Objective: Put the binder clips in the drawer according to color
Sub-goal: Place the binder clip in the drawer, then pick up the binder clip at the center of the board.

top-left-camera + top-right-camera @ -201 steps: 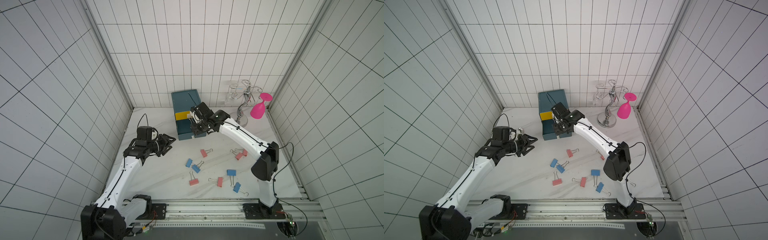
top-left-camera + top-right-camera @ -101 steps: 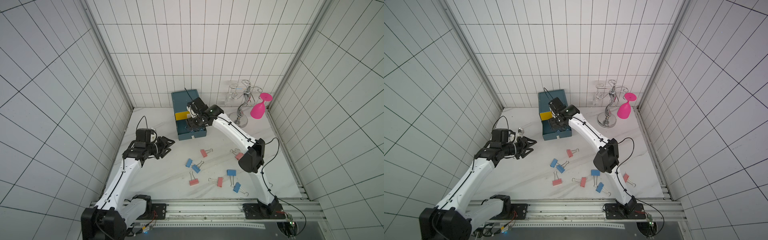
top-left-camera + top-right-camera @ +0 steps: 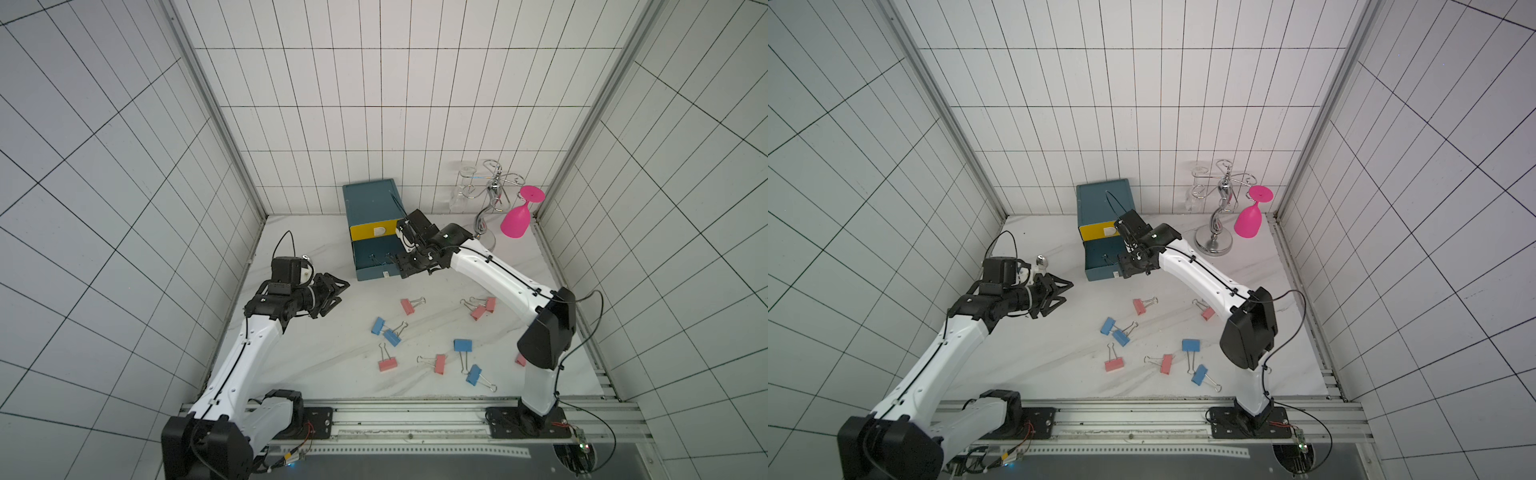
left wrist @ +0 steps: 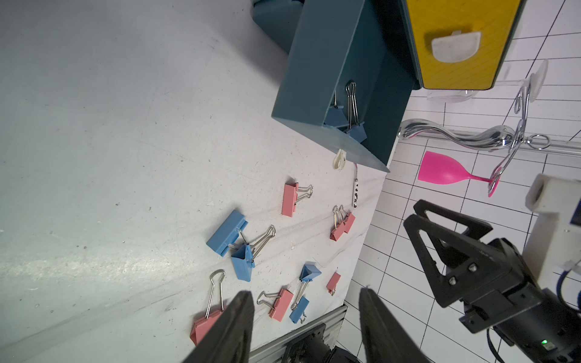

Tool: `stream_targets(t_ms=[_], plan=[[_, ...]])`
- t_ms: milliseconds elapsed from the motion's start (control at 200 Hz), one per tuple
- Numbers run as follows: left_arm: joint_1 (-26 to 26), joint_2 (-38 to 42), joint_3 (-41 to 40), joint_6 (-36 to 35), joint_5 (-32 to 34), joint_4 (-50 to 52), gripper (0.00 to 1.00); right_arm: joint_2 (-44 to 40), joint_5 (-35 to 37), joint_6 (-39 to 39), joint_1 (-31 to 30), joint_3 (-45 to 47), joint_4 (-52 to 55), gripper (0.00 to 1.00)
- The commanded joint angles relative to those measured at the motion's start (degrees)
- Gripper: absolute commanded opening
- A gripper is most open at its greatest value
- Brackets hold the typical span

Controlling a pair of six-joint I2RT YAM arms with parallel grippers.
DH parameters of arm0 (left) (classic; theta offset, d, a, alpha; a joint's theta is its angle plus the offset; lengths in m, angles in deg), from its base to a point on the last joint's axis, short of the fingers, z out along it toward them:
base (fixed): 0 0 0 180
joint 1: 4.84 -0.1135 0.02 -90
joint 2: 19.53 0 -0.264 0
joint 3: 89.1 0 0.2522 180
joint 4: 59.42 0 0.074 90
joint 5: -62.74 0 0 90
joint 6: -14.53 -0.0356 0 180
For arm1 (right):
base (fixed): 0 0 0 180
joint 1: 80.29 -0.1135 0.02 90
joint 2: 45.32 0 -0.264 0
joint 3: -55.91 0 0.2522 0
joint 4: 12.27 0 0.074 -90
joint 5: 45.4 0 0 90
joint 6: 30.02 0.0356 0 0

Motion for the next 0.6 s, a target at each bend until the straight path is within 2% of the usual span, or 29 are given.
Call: stream_targets(t_ms=[0, 325, 595], plan=[[1.1, -0.8, 1.6, -3.1, 1.9, 1.4, 0.57, -6.3, 2.7, 5.2, 0.2, 9.5, -1.8, 0.68], [8.2, -3.3, 1.1, -5.3, 5.1, 1.9, 0.57, -21.6, 5.7, 16.6, 0.2, 36.0, -1.3, 0.72], [8.8, -3.0, -0.4, -6.7, 4.6, 2.8, 0.57, -23.7, 3.4, 24.6, 0.2, 47.7, -1.7, 0.74]])
